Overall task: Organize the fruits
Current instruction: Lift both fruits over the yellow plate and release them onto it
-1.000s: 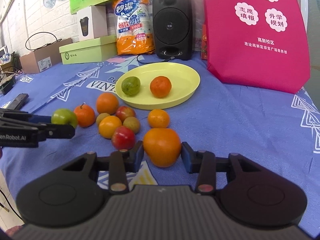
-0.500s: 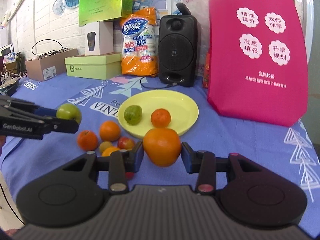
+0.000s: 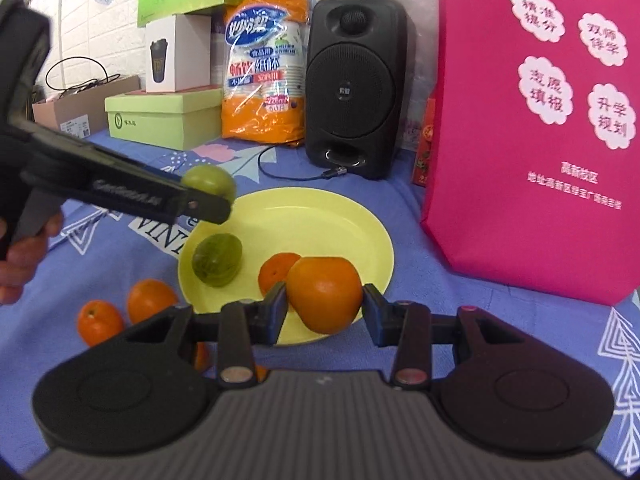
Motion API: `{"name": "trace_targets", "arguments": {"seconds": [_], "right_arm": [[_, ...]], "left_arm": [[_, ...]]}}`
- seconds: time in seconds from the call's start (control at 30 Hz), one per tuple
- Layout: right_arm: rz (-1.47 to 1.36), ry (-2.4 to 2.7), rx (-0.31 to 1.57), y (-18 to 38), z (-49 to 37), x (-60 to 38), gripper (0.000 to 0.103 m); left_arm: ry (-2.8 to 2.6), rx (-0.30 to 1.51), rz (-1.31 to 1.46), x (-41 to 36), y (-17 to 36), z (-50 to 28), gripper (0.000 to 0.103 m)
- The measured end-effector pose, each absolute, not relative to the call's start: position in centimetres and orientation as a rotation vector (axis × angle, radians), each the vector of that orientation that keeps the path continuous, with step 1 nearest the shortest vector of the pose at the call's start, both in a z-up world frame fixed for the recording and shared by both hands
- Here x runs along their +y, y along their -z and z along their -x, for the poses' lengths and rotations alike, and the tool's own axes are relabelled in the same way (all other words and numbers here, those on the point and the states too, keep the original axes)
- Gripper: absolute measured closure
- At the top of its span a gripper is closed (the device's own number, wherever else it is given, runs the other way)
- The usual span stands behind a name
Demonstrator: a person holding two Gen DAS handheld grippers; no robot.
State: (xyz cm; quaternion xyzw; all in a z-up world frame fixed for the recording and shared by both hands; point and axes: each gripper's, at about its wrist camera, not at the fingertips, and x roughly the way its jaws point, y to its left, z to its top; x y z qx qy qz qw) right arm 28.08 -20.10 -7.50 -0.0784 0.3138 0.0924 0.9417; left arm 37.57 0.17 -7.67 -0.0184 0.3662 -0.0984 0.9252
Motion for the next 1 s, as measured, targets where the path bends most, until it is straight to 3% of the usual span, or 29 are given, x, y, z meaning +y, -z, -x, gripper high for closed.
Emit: {"name": "trace_targets", "arguments": {"seconds": [0.43,0.87,1.0], "right_arm": [[0.154,-0.207,0.672,9.1,-30.8,-20.1,0.064],[0.140,-0.175,0.702,10.2,-34.3,-19.8,0.063],[0.137,-0.161,0.676,9.6,-33.3,-20.1,0.058]], "left_arm": [[0.189,0.819,0.070,0.0,10.6,-42.1,0.058],[0.210,0.737,0.066,1.8,7.1,-35.3,0.057],[0.204,0.732,0.093,2.6,6.8,-33.5,0.056]]}}
